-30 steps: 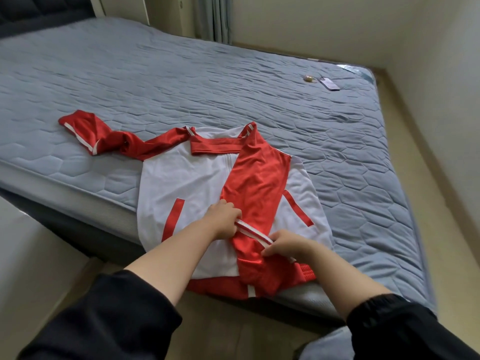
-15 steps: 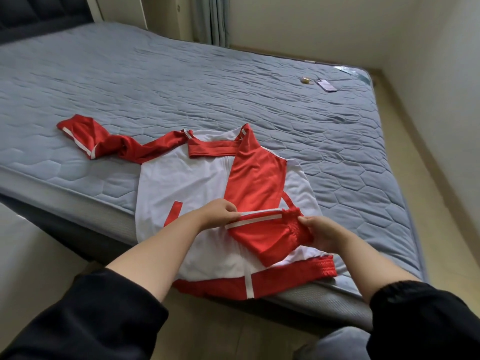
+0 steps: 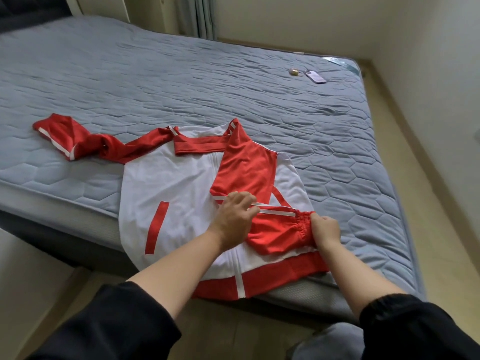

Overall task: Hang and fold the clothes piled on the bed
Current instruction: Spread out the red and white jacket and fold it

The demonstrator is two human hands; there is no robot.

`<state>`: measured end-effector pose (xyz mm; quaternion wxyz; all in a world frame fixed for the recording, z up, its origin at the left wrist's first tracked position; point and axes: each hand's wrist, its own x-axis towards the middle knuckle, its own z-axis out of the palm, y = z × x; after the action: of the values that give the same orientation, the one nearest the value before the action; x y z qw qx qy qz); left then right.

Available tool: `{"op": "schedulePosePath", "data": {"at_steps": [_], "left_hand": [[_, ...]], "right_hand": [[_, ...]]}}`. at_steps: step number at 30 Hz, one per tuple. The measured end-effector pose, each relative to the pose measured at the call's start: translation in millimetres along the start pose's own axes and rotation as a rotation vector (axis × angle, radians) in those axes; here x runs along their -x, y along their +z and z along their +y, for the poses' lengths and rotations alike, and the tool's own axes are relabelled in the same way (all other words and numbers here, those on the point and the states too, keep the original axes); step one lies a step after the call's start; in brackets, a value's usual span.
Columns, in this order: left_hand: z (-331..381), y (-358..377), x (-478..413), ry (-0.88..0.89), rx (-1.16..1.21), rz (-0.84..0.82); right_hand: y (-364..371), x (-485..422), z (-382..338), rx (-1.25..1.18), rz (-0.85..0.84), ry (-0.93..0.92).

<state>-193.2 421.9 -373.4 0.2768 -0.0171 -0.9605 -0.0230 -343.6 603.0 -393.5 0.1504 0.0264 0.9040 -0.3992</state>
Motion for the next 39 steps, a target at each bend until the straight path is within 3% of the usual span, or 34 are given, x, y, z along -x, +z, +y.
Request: {"op": "schedulePosePath", "data": {"at_steps": [2,5,7,9,11,14,15,17,21,25,27,30,39], "left_hand": [[8,10,4,0.015,-0.008,-0.152],[15,24,11,-0.244,0.021,-0.642],[16,31,16,-0.277,-0.031,-0.774],[17,38,19,-0.261,-0.046,-0.738],[17,41,19,-0.252,-0.037,-0.686],[22,46,27,-0.221,-0.02,-0.756],[23,46,29,-0.218,-0.022,-0.789],[23,47,32,-0.204,-0.024,-0.819],[14,41,33,-0.202,0.004,-0.747],[0,34,48,-0.311,0.002,-0.731],[-6,29,55,-0.33,-0.012,-0.73],[-22,21,66,-0.479,-0.016,-0.68],[-92,-11,119,-0.784,-0.166,-0.654]], "right_hand": [[-2,-1,2,0.078,-0.023,0.039],[-9,4,7,0.267,-0.035,0.02],[-11,10,13,0.414,-0.019,-0.038],[-8,16,15,0.614,0.072,-0.192],[-2,22,15,0.631,0.17,-0.484],[11,30,17,0.626,0.018,-0.854],[15,33,23,0.725,-0.096,-0.86],[20,30,38,0.877,-0.261,-0.691],[26,30,28,0.824,-0.114,-0.465],[39,40,22,0.793,-0.114,-0.653],[45,44,22,0.87,-0.166,-0.583],[52,48,7,0.861,-0.089,-0.529],[130,96,-76,0.734,-0.288,-0.972]]}}
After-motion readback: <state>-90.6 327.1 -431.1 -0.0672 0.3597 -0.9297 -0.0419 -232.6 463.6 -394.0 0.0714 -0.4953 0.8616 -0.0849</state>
